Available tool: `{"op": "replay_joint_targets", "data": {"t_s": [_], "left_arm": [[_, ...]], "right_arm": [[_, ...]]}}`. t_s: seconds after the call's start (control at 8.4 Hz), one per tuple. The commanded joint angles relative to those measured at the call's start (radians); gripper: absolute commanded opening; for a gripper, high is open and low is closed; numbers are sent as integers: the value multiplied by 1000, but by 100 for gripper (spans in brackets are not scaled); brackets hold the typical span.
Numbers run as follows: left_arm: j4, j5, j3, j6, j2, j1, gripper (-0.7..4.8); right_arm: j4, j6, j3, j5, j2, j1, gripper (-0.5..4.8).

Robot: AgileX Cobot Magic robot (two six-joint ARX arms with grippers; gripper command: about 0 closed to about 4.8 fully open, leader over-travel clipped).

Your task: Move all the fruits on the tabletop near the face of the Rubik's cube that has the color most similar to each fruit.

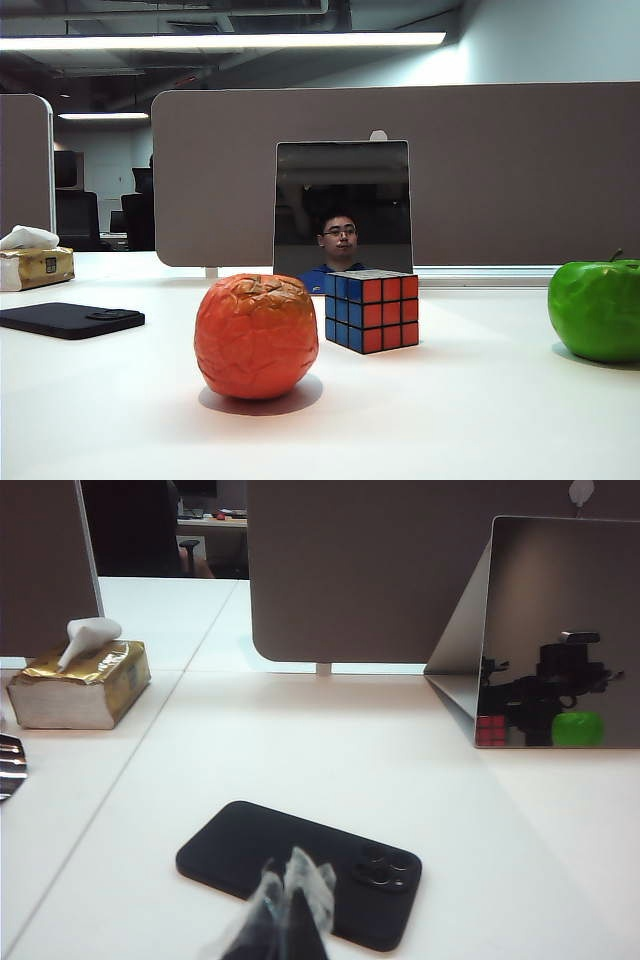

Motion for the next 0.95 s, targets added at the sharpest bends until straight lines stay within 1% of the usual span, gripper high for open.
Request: {"op": "replay_joint_targets", "data": {"t_s": [0.12,0.24,0.48,0.6,0.71,0.83,0.95], "left_arm": [[9,147,2,-35,0,1,-5],[-82,335,77,-76,1,0,-5],[-124,342,119,-77,1,0,-5],[-270,406,221,-79,8,0,-5],[-287,414,232,-81,11,0,-5],[-323,454,262,-111,27,-1,-5],[-324,464,268,-117,33,-1,-5]], "right_arm": [[17,-1,22,-31,-1,0,-1],[-224,-106,236,-51,6,1,-1],[-332,-105,295,-52,22,0,-1],[-515,-106,412,-87,112,1,-1],[-528,-105,430,-97,129,1,-1],[-599,-105,505,-99,201,1,-1],[-615,-105,520,-99,216,1,-1]]}}
